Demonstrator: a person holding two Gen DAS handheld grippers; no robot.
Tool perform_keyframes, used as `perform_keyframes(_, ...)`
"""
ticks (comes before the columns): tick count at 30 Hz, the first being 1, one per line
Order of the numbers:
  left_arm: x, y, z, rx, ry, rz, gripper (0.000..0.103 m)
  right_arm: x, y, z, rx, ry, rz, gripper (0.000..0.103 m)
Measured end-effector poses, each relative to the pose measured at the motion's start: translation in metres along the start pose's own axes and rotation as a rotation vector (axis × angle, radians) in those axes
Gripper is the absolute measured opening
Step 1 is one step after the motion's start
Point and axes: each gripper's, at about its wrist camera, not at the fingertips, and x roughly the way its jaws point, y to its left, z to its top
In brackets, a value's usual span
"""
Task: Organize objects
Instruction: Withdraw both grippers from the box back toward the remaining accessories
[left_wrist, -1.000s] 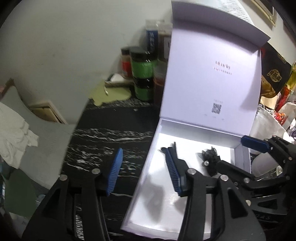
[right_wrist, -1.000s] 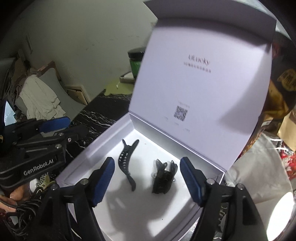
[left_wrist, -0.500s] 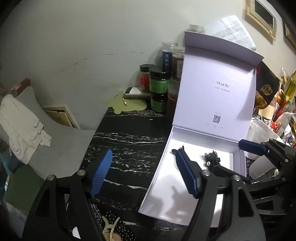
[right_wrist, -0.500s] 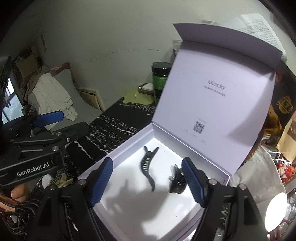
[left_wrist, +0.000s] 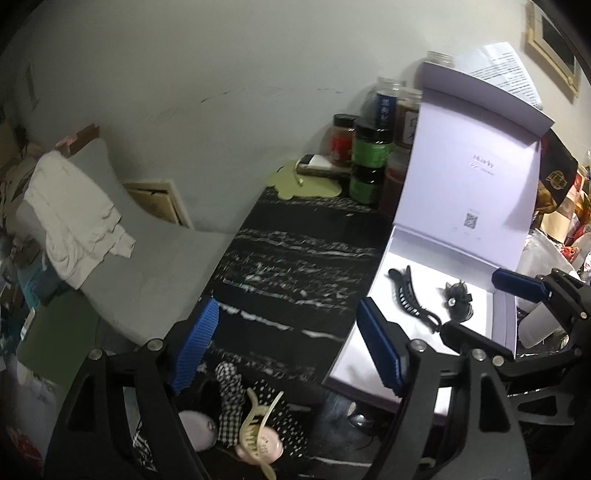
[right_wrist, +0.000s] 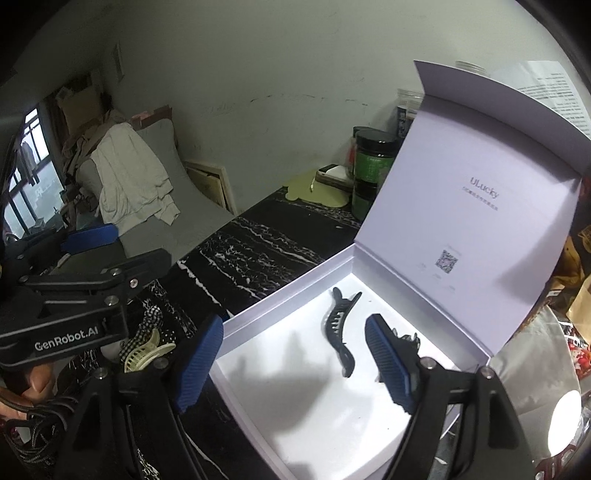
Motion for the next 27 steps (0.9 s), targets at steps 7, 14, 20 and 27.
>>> perform_keyframes(7, -0.006, 0.017, -0.014, -0.019, -0.01, 0.052, 0.077, 0.0, 0.021, -0.002, -0.041, -0.003, 0.02, 0.083)
perform_keyframes(14, -0.017, 0.038, -0.028, -0.037, -0.016, 0.042, 0.077, 0.002, 0.043, -0.004, -0.063, 0.004, 0.073, 0.083)
perform_keyframes(20, -0.024, 0.053, -0.044, -0.058, -0.009, 0.063, 0.077, 0.005, 0.067, -0.01, -0.098, 0.017, 0.106, 0.083)
perform_keyframes(27, -0.028, 0.071, -0.066, -0.095, 0.019, 0.082, 0.077, 0.013, 0.092, -0.019, -0.155, 0.048, 0.143, 0.083)
